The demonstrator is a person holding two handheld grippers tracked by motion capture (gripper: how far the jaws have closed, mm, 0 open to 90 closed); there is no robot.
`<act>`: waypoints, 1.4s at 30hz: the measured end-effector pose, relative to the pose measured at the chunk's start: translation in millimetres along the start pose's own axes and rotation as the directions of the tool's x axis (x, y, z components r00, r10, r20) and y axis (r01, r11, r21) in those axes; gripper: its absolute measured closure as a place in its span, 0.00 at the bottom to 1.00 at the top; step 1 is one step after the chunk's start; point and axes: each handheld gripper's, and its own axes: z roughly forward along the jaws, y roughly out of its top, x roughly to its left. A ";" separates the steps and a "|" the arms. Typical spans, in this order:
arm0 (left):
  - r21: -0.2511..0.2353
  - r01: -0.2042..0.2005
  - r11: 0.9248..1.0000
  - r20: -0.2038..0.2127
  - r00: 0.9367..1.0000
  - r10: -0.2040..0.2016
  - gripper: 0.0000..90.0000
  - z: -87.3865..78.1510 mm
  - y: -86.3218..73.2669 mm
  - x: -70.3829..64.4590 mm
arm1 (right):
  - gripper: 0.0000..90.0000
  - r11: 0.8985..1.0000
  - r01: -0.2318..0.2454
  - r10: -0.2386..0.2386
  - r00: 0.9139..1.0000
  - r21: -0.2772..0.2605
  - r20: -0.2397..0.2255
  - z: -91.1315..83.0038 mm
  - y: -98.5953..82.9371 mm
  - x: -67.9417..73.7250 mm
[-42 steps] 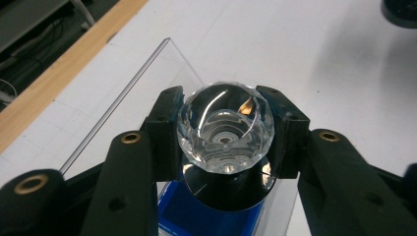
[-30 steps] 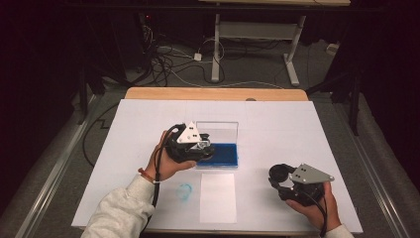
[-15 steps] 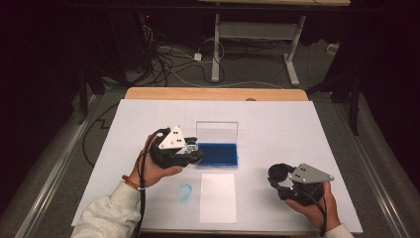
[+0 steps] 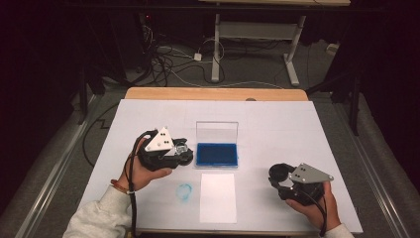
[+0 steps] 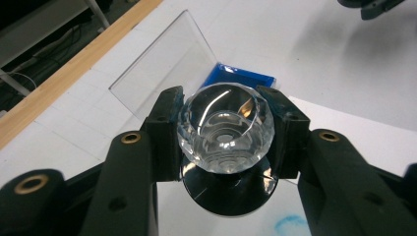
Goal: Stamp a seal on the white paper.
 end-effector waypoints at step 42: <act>0.010 -0.134 0.991 0.164 0.978 0.131 0.61 48.4 20.3 -65.4 | 0.43 0.999 0.027 -0.027 1.000 0.019 -0.010 5.6 1.4 5.1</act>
